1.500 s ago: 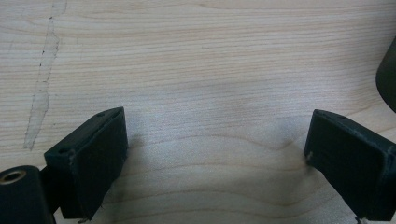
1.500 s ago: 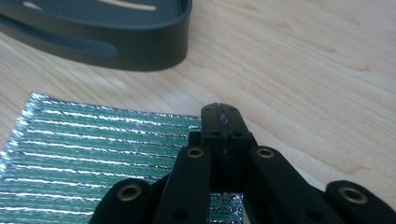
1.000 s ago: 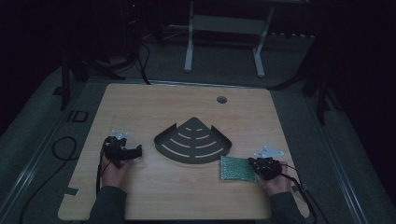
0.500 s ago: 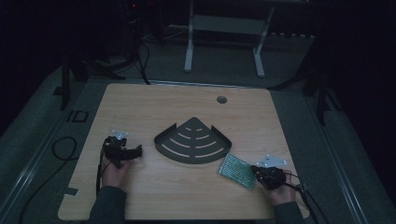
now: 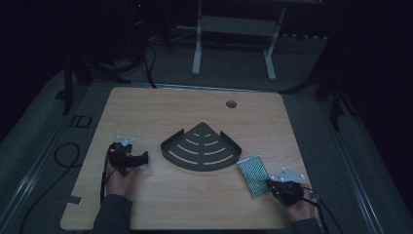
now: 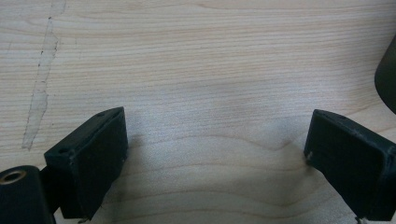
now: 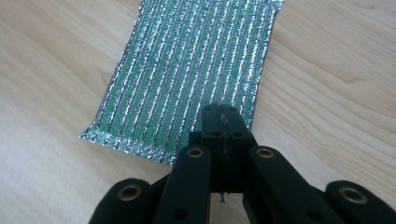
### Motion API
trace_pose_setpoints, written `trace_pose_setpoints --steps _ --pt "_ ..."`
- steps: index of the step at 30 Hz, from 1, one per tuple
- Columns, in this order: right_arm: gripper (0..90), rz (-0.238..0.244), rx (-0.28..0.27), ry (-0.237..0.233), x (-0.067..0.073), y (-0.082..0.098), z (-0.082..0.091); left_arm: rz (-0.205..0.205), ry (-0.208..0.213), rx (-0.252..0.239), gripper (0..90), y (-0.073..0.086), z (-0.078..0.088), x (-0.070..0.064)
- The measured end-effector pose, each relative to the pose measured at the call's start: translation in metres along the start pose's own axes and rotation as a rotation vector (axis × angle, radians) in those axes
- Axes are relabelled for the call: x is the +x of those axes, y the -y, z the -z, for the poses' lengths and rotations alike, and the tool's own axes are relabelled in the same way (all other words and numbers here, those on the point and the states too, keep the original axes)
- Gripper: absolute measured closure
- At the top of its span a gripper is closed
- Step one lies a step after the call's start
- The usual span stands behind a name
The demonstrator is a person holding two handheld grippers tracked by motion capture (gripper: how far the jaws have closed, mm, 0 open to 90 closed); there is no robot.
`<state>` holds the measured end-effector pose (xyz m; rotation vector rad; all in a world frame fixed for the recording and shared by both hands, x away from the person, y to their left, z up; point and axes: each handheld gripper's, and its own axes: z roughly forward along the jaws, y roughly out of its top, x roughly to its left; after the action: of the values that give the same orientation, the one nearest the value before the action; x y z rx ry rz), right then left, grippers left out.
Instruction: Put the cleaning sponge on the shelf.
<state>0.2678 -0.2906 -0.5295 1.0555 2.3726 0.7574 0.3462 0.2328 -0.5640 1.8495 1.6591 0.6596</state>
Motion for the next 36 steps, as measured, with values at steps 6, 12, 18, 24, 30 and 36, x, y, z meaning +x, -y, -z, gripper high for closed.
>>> trace_pose_setpoints --steps 6,12,18,24,30,36 --pt "89.8 0.027 0.017 -0.014 -0.001 0.006 0.007 0.000 0.000 0.000 6.5 0.000 0.000 0.000" --pt "89.4 0.012 0.016 -0.027 -0.010 0.006 0.008 0.001 0.000 -0.002 6.5 0.000 0.000 0.000" --pt "87.7 0.021 0.003 -0.041 -0.010 -0.004 0.008 0.001 0.001 -0.003 6.5 0.000 0.000 -0.001" --pt "84.9 0.048 0.015 -0.030 -0.018 -0.025 0.004 0.001 0.002 -0.003 6.5 0.000 0.000 -0.001" --pt "83.4 0.056 0.048 -0.038 -0.027 -0.041 -0.006 0.001 0.002 -0.003 6.5 0.000 0.000 -0.001" --pt "81.7 0.042 0.117 -0.070 -0.036 -0.050 -0.016 0.001 0.002 -0.003 6.5 0.000 0.000 -0.001"
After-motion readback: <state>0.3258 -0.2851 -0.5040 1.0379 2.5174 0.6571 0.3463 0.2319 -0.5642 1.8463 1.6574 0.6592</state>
